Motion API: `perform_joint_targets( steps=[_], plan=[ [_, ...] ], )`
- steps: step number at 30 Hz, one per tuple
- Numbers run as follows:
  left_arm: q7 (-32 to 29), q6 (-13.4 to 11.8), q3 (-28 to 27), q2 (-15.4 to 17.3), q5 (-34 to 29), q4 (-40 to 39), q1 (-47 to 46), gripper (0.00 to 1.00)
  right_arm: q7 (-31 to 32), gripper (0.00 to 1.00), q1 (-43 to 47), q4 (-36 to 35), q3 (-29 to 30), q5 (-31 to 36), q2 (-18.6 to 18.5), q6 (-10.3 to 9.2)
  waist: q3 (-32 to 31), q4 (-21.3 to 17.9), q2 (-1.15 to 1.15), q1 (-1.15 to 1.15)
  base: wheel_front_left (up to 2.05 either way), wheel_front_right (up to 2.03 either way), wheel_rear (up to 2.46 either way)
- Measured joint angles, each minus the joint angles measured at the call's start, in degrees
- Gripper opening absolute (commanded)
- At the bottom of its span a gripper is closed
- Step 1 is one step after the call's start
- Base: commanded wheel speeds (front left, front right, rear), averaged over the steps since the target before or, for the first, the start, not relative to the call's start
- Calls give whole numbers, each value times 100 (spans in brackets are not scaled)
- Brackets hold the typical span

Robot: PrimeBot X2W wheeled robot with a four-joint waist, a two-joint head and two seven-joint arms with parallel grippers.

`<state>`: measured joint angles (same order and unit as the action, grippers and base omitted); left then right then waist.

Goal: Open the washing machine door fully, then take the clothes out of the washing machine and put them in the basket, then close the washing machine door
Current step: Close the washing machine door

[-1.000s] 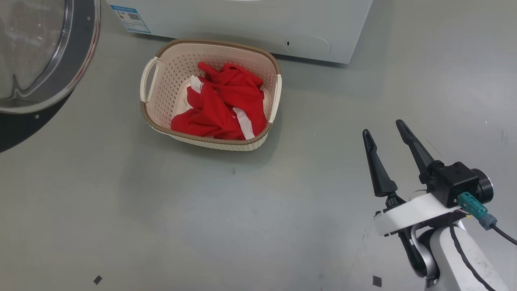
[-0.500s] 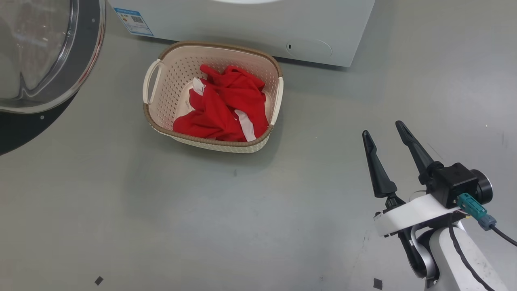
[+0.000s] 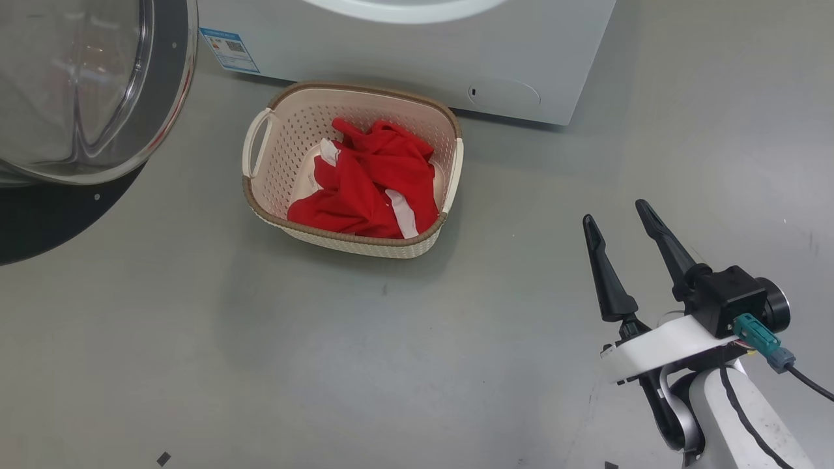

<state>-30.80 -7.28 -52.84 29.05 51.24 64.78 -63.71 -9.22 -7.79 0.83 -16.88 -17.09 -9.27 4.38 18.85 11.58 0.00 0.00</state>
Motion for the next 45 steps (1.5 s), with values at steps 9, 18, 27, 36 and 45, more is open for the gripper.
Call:
perform_joint_targets(
  steps=[9, 18, 27, 36, 45],
  plan=[
    [-481, 183, 98, -48, 1, 145, 35, 0, -29, 100, 1, 44, 13, -9, 20, -42, -101, 68, 0, 0, 0, 0, 0],
    [-1300, 713, 180, -242, 68, 268, 237, 0, -66, 100, 4, 101, 7, -36, 29, -42, -235, 154, 0, 0, 0, 0, 0],
    [-2098, 1183, 155, -497, 379, 369, 407, 0, -102, 100, 10, 171, 13, -53, 36, -42, -357, 231, 0, 0, 0, 0, 0],
    [-2759, 1368, 132, -733, 559, 346, 502, 0, -119, 100, 13, 209, -13, -59, 75, -42, -481, 280, 0, 0, 0, 0, 0],
    [-3130, 1414, 231, -1045, 605, 203, 616, 0, -120, 100, 94, 272, -52, -98, 129, -42, -608, 264, 0, 0, 0, 0, 0]
  ],
)
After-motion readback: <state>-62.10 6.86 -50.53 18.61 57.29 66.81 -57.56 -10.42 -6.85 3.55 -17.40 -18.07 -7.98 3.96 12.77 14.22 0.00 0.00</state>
